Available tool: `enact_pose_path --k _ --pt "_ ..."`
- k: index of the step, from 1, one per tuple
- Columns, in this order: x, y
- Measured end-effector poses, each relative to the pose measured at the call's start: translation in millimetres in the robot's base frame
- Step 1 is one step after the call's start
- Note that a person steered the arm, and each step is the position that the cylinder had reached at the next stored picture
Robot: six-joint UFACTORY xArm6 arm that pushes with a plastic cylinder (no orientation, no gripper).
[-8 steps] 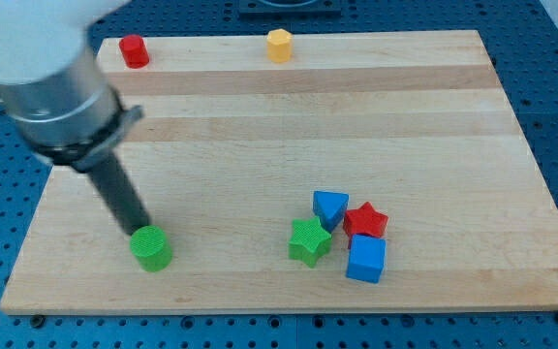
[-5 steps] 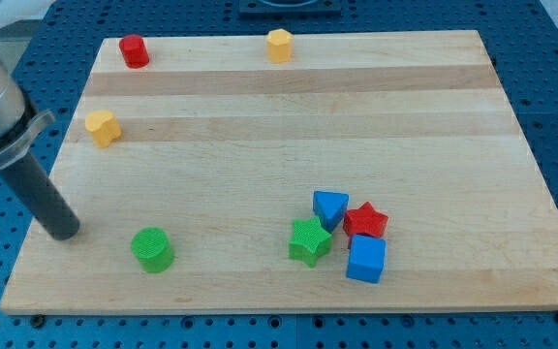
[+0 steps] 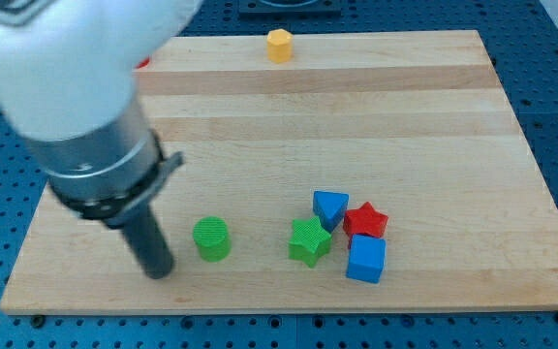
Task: Move the green circle to the left of the green star
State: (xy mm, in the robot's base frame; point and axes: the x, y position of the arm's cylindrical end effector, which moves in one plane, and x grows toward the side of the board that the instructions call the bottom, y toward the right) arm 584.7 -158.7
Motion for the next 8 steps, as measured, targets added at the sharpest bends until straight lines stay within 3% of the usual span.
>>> enact_pose_path --k 1,2,4,5,7,8 --pt "-13 -30" --pt "-41 -16" --pt "-45 82" --pt "-45 95" --pt "-26 39" --pt "-23 46"
